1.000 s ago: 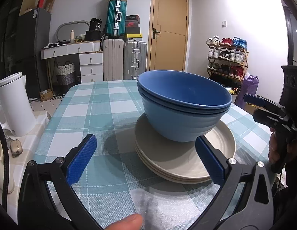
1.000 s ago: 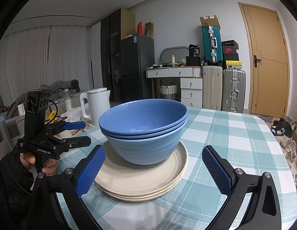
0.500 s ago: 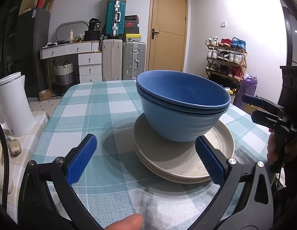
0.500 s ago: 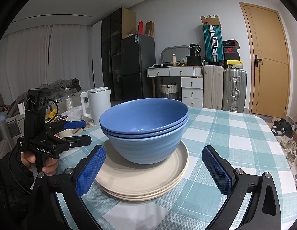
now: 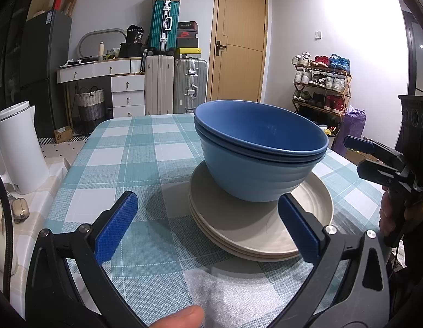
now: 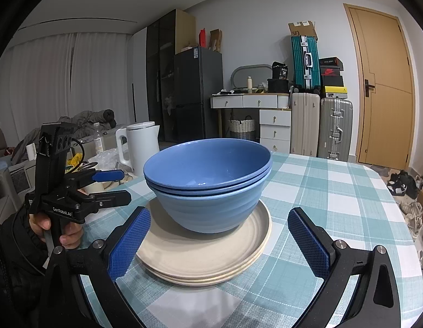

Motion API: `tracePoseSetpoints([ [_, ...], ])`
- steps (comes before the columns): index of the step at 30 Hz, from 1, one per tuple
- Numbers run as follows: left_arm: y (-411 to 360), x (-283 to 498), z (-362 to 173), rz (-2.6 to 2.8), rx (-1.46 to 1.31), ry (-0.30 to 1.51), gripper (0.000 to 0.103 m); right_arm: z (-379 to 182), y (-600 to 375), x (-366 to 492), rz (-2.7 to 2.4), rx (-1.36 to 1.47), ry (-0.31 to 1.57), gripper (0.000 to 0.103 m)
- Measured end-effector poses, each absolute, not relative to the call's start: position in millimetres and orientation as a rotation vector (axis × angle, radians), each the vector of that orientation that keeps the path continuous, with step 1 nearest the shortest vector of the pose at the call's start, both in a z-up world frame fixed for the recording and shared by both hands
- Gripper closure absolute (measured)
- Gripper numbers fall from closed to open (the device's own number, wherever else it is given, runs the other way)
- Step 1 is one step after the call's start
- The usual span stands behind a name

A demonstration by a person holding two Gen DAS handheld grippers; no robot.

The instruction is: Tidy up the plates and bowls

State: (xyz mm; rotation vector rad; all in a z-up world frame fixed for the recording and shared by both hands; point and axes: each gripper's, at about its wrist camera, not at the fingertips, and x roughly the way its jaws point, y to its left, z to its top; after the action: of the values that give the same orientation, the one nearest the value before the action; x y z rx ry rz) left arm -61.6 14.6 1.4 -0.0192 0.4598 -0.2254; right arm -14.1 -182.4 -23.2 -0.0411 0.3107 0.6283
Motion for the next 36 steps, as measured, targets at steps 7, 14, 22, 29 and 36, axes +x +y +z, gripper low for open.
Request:
tracePoseSetpoints([
  [7,15.0,-61.8,1.5,-0.225,-0.020,0.459,0.000,-23.5,-182.3,-15.2,0.630,-0.048,0.308,0.001],
  [14,15.2,-61.8,1.4,-0.225,-0.020,0.459,0.000,-23.6,-181.9,-15.5,0.631,-0.050,0.308,0.001],
  [22,15.6,-61.8,1.4,-0.225,-0.020,0.459,0.001,-23.5,-181.6,-15.6,0.630,-0.052,0.308,0.001],
  [29,15.9,-62.0,1.5,-0.225,-0.021,0.459,0.000,-23.5,-181.6,-15.5,0.630,-0.050,0.309,0.001],
  [36,16.1,-62.1,1.6,-0.225,-0.021,0.459,0.000,-23.4,-181.5,-15.6,0.630,-0.050,0.309,0.001],
])
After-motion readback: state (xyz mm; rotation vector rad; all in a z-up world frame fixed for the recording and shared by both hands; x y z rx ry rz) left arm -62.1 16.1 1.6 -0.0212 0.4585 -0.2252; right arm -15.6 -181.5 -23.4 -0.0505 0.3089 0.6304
